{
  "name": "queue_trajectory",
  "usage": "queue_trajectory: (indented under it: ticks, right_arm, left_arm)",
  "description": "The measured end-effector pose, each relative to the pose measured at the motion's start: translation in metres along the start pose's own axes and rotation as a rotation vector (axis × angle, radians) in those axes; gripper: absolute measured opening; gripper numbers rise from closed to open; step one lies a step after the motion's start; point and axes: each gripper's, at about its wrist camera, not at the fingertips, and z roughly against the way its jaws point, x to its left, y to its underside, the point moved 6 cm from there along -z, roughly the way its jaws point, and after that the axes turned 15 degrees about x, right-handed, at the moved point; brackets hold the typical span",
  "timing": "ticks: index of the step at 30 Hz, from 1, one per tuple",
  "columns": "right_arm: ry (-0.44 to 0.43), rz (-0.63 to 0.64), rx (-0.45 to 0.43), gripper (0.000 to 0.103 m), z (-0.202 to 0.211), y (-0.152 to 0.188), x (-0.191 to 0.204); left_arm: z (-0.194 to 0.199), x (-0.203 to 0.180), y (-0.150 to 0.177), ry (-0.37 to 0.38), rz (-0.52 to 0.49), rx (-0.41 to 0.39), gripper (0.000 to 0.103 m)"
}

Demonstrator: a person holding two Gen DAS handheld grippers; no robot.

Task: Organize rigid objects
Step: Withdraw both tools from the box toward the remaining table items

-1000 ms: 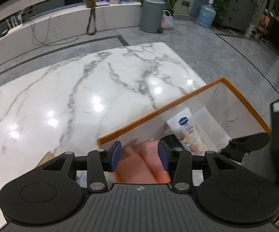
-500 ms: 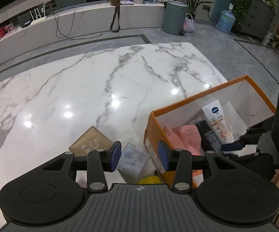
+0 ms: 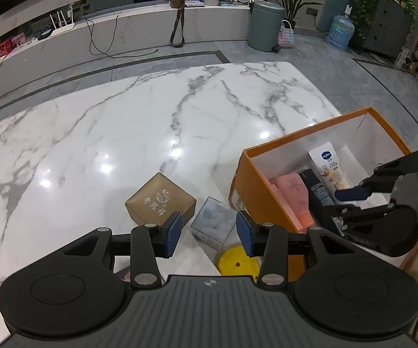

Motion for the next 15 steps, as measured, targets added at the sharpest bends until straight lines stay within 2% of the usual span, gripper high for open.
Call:
queue_trajectory:
  ticks: [4,10,15]
  right_arm:
    - [-0.018,0.014,-0.101,0.020,0.029,0.000,0.008]
    - [-0.063,0.111,-0.247,0.020,0.072,-0.007,0.039]
    - [-0.105,0.234,-0.297,0.026,0.091,-0.007,0.085]
  left_arm:
    - [0.010,-0.005,0.009,0.020,-0.035,-0.014,0.049]
    - [0.026,-0.002,0.030,0.020,-0.093,-0.038,0.049]
    - [0.026,0.022,0.052,-0.003,-0.023,-0.007,0.049]
